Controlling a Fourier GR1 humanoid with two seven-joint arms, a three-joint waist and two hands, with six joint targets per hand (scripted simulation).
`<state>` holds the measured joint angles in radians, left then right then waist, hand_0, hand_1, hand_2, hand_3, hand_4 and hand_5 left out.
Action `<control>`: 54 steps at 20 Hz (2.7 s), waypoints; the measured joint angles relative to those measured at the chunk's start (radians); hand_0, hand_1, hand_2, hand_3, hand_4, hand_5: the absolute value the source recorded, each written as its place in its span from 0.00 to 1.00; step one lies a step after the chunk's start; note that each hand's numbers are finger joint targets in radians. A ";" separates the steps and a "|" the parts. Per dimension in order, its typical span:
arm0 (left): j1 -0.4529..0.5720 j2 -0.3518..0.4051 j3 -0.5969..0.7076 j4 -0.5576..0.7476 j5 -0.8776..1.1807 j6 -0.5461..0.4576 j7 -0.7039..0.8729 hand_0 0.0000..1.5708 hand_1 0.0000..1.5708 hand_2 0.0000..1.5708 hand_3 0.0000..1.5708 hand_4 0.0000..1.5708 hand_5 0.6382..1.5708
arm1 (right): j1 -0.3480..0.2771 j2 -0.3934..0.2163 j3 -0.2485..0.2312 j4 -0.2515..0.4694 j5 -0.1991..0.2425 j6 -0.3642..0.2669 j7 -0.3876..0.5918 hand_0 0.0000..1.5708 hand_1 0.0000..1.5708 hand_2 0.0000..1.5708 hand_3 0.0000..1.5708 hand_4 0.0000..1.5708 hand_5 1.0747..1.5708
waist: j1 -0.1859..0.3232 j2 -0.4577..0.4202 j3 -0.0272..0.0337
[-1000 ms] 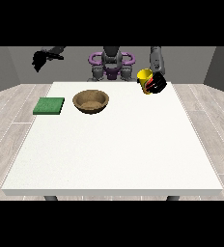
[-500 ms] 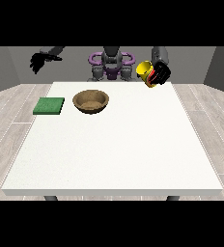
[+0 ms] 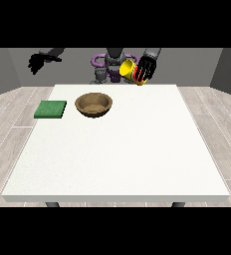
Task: Pick the cup and pour the ball into the bowl, then pick the bowl and place it on the pad
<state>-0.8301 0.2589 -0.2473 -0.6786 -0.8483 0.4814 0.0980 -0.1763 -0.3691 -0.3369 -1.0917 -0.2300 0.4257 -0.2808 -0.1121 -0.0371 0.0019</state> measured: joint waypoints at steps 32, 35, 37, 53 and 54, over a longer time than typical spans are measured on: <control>-0.154 -0.192 -0.358 0.032 -0.608 -0.289 0.287 0.82 0.82 1.00 1.00 1.00 0.56 | -0.033 0.017 -0.002 0.087 -0.008 -0.020 0.049 0.00 0.00 0.00 0.00 0.07 0.99 | 0.060 -0.041 -0.0074; -0.091 -0.197 -0.206 -0.035 -0.449 -0.186 0.290 0.65 0.65 0.80 0.60 0.89 0.71 | -0.021 0.025 -0.010 0.081 -0.012 -0.040 0.055 0.00 0.00 0.00 0.00 0.14 0.99 | 0.101 -0.039 -0.0112; -0.038 -0.218 -0.112 -0.082 -0.330 -0.120 0.277 0.36 0.36 0.00 0.00 0.57 0.93 | -0.016 0.034 -0.013 0.074 -0.013 -0.054 0.055 0.00 0.00 0.00 0.00 0.23 0.99 | 0.119 -0.029 -0.0148; 0.328 -0.246 0.141 -0.452 0.636 -0.188 -0.249 0.00 0.00 0.00 0.00 0.00 0.99 | -0.139 0.265 0.064 0.004 0.071 -0.346 0.038 0.00 0.00 0.00 0.00 0.21 1.00 | 0.212 0.174 -0.0072; 0.348 -0.244 0.145 -0.458 0.655 -0.210 -0.282 0.00 0.00 0.00 0.00 0.00 0.99 | -0.144 0.273 0.061 0.014 0.072 -0.359 0.024 0.00 0.00 0.00 0.00 0.21 1.00 | 0.220 0.183 -0.0062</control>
<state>-0.4826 0.0144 -0.1023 -1.1371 -0.1933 0.2710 -0.1838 -0.3207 -0.0966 -0.2755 -1.0773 -0.1576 0.0666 -0.2570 0.1081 0.1458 -0.0042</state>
